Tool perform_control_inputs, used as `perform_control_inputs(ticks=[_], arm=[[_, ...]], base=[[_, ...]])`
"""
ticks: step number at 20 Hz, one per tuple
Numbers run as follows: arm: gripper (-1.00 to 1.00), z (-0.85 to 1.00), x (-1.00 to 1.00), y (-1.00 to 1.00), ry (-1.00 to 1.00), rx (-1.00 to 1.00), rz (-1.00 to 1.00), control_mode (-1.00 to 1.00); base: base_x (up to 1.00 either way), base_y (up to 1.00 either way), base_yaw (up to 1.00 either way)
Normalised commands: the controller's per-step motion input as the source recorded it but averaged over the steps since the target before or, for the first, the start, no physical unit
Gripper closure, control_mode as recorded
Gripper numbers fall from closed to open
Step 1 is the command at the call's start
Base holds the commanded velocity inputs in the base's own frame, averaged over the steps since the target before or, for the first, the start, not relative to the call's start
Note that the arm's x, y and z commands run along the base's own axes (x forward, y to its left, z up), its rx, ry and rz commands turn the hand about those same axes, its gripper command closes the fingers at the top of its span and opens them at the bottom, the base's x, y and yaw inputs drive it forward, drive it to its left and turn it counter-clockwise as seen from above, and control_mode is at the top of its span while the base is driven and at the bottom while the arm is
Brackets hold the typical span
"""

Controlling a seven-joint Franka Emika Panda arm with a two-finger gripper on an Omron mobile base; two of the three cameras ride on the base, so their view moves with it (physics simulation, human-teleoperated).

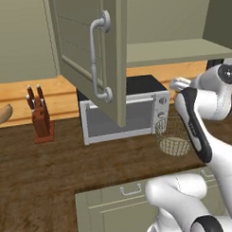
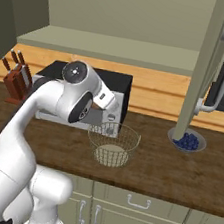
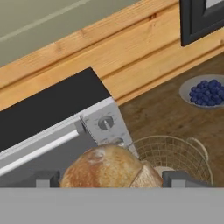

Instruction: Open the cabinet, pick up the bread from the cabinet and place it in the basket. Then move the basket to the dining counter.

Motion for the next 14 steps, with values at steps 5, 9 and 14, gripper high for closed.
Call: perform_control_inputs(ticks=[5,9,14], arm=[[1.00,-0.50,0.08,-0.16,0.12,0.00,0.00,-1.00],[1.00,-0.74,0.07,-0.18,0.22,0.00,0.00,-1.00],[1.00,-0.66,0.20,-0.20,0.21,0.00,0.00,-1.00]], base=[[0.00,0.00,0.00],[0.00,0.00,0.00],[0.00,0.00,0.00]])
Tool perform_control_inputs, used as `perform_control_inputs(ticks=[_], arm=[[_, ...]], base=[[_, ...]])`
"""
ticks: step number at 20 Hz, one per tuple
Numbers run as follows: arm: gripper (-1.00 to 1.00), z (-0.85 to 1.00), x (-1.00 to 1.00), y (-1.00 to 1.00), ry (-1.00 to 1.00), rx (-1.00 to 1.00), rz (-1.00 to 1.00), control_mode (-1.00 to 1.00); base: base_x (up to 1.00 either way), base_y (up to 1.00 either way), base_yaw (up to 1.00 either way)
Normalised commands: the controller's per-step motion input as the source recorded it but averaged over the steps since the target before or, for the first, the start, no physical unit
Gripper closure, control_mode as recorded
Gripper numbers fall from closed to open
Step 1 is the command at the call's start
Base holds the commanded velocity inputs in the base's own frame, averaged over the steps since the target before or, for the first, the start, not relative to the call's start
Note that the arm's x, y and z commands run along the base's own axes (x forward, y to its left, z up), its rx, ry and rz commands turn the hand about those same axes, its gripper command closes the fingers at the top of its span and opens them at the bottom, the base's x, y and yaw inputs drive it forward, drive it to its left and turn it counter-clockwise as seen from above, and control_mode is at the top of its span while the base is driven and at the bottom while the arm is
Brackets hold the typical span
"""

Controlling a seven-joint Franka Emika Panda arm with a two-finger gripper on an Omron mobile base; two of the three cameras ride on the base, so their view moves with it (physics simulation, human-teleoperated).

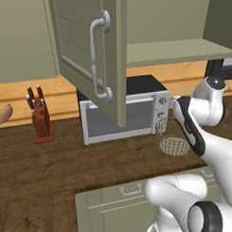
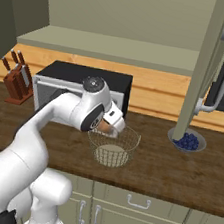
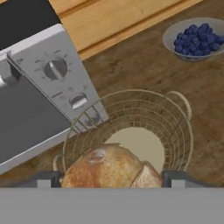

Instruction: Open the cabinet, pick up the bread from the cabinet and place it in the basket. Then move the basket to the dining counter.

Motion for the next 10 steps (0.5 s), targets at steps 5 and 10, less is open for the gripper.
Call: perform_control_inputs(ticks=[5,10], arm=[[1.00,-0.68,0.36,-0.21,0.17,0.00,0.00,-1.00],[1.00,-0.59,0.61,-0.13,0.14,0.00,0.00,-1.00]], base=[[0.00,0.00,0.00],[0.00,0.00,0.00]])
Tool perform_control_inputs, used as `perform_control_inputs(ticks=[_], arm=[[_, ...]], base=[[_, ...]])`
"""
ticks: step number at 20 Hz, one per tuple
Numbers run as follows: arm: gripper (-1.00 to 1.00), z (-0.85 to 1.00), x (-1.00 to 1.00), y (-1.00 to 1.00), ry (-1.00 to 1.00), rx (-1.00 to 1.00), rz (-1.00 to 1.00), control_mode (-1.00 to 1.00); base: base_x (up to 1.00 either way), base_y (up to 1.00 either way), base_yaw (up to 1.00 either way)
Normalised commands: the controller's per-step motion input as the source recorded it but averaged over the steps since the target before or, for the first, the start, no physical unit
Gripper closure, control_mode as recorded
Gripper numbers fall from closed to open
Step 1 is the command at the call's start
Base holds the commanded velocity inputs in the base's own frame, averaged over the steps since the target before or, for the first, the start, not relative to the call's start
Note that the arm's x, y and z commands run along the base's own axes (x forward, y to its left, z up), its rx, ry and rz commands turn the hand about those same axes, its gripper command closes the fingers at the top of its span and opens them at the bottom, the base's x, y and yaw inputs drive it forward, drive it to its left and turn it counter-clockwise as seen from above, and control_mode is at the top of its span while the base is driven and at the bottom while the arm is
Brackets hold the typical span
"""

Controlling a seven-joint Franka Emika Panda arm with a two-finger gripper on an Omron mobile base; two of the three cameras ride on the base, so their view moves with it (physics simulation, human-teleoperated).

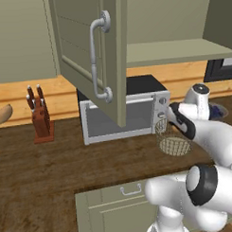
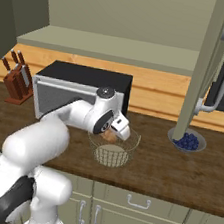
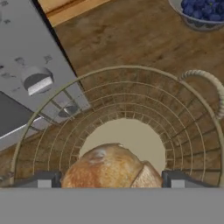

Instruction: Open the cabinet, pick up the bread from the cabinet and place it in the basket. Then move the basket to the dining counter.

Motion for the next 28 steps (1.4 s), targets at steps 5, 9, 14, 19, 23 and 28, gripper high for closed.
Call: perform_control_inputs(ticks=[5,9,14,19,23,28], arm=[[1.00,-0.49,0.51,-0.09,0.11,0.00,0.01,-1.00],[1.00,-0.47,0.39,-0.12,0.08,0.00,0.00,-1.00],[1.00,-0.42,0.31,-0.16,0.08,0.00,0.02,-1.00],[1.00,-0.36,0.16,-0.05,0.06,0.00,0.03,-1.00],[1.00,-0.36,0.22,0.00,0.05,0.00,0.03,-1.00],[-1.00,-0.12,0.01,0.00,0.01,0.00,0.02,-1.00]], base=[[0.00,0.00,0.00],[0.00,0.00,0.00],[0.00,0.00,0.00],[0.00,0.00,0.00],[0.00,0.00,0.00],[0.00,0.00,0.00]])
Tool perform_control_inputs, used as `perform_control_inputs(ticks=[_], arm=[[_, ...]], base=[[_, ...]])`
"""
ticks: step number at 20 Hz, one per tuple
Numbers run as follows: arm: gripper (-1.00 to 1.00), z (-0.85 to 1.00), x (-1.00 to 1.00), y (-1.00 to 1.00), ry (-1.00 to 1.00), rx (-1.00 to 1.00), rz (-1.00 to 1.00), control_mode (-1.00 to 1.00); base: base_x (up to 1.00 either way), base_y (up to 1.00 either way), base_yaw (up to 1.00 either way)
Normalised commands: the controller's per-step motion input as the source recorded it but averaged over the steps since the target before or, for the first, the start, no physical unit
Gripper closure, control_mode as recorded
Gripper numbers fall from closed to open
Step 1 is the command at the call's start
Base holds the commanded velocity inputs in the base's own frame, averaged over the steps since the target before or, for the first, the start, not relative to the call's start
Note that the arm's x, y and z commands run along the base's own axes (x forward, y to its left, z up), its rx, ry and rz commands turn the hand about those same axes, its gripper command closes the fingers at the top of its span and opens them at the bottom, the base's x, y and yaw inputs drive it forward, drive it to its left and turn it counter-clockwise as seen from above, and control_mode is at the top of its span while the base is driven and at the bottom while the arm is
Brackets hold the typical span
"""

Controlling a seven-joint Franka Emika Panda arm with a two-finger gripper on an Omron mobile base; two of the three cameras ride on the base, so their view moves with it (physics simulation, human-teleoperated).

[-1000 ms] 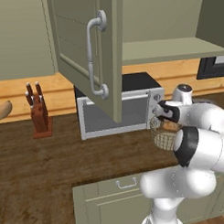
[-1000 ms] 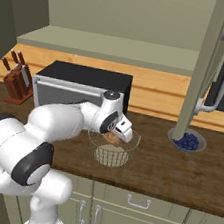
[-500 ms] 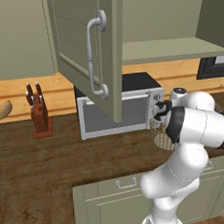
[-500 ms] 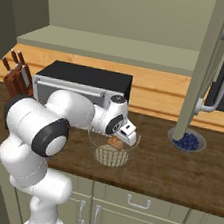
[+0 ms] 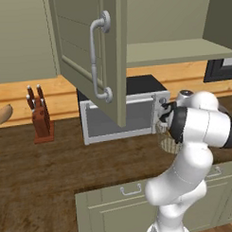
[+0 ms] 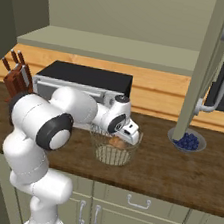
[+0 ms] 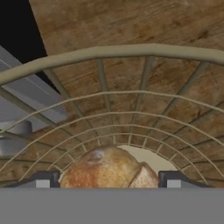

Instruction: Open the cabinet, pick up the bread from the cabinet and place it in the basket. Then move the basket to the dining counter.

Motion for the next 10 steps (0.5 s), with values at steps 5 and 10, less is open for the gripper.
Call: perform_control_inputs(ticks=[5,10], arm=[[-1.00,0.05,-0.41,0.01,0.00,0.00,0.00,-1.00],[-1.00,0.65,-0.37,0.10,0.00,-0.05,0.00,-1.00]], base=[[0.00,0.00,0.00],[0.00,0.00,0.00]])
